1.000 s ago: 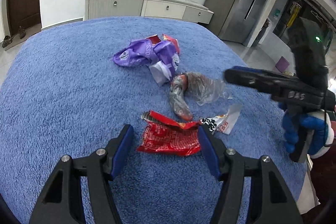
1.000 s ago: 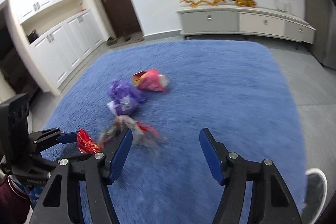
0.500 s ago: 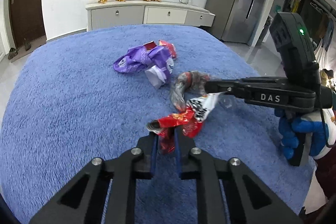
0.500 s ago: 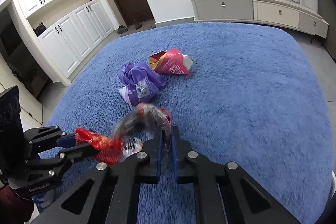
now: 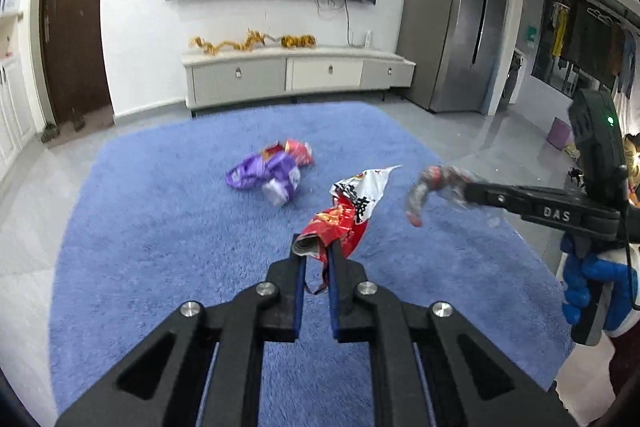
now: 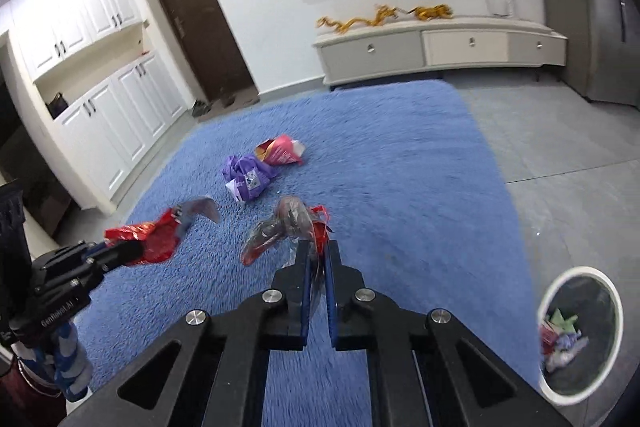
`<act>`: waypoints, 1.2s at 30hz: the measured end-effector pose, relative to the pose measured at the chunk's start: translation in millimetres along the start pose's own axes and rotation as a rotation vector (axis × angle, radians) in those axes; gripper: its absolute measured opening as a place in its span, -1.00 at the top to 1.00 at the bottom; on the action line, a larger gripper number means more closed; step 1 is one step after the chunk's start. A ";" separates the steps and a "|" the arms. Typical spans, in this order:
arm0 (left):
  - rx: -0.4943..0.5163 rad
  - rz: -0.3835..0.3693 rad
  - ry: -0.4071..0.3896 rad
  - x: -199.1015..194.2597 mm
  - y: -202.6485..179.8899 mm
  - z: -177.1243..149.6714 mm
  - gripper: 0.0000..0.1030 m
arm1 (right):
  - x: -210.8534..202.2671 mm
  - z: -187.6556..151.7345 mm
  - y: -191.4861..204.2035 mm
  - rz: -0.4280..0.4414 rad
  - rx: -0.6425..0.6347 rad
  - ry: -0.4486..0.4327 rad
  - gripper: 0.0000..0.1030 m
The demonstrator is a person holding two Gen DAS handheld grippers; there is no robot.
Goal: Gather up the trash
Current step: 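Carry both wrappers over the trash bin and open both tools to drop them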
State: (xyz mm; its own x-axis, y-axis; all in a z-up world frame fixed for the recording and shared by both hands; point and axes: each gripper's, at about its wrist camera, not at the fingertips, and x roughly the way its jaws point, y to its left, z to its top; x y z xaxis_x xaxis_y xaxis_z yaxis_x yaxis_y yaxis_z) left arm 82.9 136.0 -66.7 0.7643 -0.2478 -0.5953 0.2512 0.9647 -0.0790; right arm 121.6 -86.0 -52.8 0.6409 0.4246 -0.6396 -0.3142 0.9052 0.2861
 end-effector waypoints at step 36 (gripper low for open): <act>0.404 0.026 -0.163 -62.0 -227.0 26.6 0.82 | -196.3 -91.5 -136.8 -0.223 0.270 -0.315 0.87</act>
State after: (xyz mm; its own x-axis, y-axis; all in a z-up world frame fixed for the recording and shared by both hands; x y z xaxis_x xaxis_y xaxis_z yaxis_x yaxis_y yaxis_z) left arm -5.7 -70.0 9.4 0.8491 -0.2657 -0.4565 0.4180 0.8664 0.2732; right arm -25.3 -294.9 -31.7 0.8663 0.1665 -0.4709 0.0218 0.9293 0.3686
